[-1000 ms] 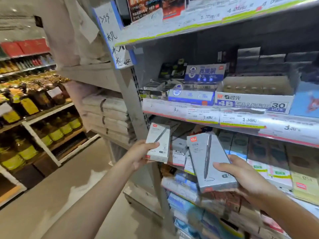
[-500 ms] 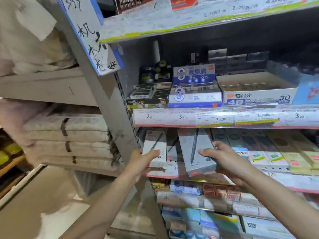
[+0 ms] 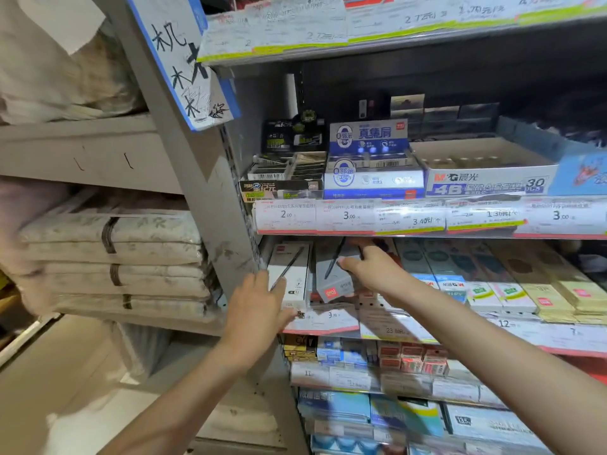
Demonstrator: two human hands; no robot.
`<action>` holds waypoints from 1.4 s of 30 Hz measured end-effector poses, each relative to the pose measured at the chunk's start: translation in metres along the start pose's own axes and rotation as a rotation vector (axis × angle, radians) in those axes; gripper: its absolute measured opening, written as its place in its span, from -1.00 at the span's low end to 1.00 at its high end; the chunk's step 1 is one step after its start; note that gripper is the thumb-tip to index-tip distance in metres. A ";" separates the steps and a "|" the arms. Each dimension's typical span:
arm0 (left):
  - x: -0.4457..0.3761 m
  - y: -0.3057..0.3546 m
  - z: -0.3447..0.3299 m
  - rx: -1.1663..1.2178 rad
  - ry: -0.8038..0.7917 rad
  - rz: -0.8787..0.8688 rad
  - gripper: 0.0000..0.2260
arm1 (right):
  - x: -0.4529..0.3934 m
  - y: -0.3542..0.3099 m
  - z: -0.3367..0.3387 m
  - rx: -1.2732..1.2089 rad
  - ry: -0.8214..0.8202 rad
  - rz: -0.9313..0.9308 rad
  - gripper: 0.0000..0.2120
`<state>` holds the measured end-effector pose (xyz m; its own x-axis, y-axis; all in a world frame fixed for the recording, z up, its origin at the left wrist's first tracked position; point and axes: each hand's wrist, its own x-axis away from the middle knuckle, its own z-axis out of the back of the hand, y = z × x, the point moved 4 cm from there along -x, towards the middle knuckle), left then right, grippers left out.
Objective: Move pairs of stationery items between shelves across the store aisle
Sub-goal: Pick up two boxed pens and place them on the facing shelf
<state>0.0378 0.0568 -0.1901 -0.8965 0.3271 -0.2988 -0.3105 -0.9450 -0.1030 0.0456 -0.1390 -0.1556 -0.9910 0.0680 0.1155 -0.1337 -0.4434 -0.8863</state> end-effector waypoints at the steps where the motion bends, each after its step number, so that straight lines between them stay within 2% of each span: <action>1: -0.003 0.004 0.002 -0.086 0.043 -0.060 -0.59 | -0.003 -0.001 -0.003 0.036 0.003 0.007 -0.63; 3: -0.010 0.010 0.002 -0.130 0.109 -0.149 -0.67 | -0.003 -0.004 -0.007 0.129 -0.031 0.007 -0.56; 6: -0.022 0.014 -0.009 0.017 0.035 -0.253 -0.59 | 0.000 -0.009 -0.013 0.304 -0.141 0.036 -0.33; 8: -0.025 0.013 -0.017 0.137 -0.054 -0.280 -0.47 | 0.001 -0.009 -0.015 0.422 -0.176 0.075 -0.35; 10: -0.027 0.010 -0.020 0.216 -0.129 -0.256 -0.43 | -0.001 -0.009 -0.015 0.564 -0.142 0.144 -0.38; 13: -0.033 0.011 -0.016 0.220 -0.175 -0.255 -0.44 | -0.006 -0.010 -0.012 0.756 -0.078 0.243 -0.33; 17: -0.042 0.013 -0.018 0.183 -0.217 -0.247 -0.47 | -0.011 -0.007 -0.004 0.908 -0.030 0.259 -0.32; 20: -0.046 0.015 -0.020 0.174 -0.210 -0.221 -0.47 | -0.013 0.001 -0.001 0.927 -0.007 0.277 -0.32; 25: -0.045 0.021 -0.023 0.149 -0.188 -0.172 -0.53 | -0.012 0.018 0.001 0.714 -0.040 0.313 -0.33; 32: -0.040 0.026 -0.025 0.153 -0.158 -0.130 -0.54 | -0.014 0.027 -0.007 0.907 0.081 0.380 -0.41; 36: -0.039 0.026 -0.031 0.055 -0.180 -0.174 -0.46 | -0.013 0.030 -0.009 0.896 0.109 0.378 -0.43; 42: -0.047 0.025 -0.026 0.032 -0.132 -0.216 -0.54 | -0.015 0.031 -0.009 0.913 0.140 0.361 -0.45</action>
<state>0.0807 0.0179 -0.2035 -0.8410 0.5208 -0.1465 -0.5075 -0.8532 -0.1202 0.0561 -0.1456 -0.1893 -0.9715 -0.1278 -0.1995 0.1620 -0.9728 -0.1658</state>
